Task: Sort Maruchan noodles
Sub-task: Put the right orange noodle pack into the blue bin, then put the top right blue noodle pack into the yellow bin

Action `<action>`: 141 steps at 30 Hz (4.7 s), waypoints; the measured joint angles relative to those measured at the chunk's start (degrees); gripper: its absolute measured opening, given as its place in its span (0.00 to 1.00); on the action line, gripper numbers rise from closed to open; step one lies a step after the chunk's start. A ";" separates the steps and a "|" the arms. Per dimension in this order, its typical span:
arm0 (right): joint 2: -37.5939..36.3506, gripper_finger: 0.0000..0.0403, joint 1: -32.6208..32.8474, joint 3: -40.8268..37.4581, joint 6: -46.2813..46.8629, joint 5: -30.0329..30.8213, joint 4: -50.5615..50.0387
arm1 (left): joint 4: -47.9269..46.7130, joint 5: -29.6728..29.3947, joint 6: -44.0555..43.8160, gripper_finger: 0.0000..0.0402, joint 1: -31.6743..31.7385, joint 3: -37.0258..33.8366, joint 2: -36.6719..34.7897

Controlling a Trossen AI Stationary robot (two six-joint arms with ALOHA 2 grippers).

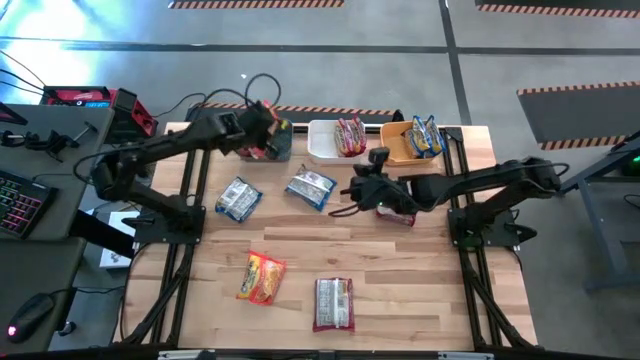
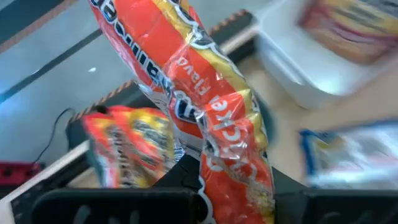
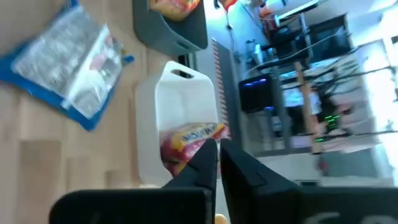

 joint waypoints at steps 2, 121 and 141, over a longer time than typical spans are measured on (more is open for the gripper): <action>-0.88 0.04 -0.37 0.00 2.50 -1.17 -1.16 | 1.92 0.58 0.08 0.08 2.62 0.00 1.74; -1.04 0.00 -0.84 -0.09 12.09 -11.10 -11.55 | 6.11 -5.96 -10.44 0.41 4.80 -5.66 13.01; -1.52 0.00 -5.14 -20.55 16.89 -31.03 27.78 | 18.30 -14.70 -1.43 0.38 -8.47 -21.46 -6.40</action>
